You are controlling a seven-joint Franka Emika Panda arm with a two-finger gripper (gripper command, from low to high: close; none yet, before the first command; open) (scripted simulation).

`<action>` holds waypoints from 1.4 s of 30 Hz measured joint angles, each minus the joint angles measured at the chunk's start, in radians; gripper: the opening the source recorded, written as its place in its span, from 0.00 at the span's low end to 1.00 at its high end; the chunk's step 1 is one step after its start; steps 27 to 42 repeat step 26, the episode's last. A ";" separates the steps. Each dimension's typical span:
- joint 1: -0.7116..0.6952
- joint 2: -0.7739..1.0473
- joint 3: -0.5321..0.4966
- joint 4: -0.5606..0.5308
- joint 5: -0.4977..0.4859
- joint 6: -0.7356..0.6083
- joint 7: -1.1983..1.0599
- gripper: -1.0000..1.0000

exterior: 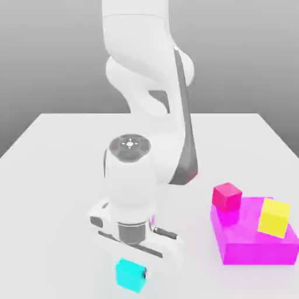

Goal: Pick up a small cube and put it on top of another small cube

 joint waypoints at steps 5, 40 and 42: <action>-0.019 -0.174 0.003 -0.062 0.008 -0.113 -0.026 0.00; -0.087 -0.313 -0.077 -0.386 0.057 0.073 -0.224 1.00; -0.087 -0.313 -0.077 -0.386 0.057 0.073 -0.224 1.00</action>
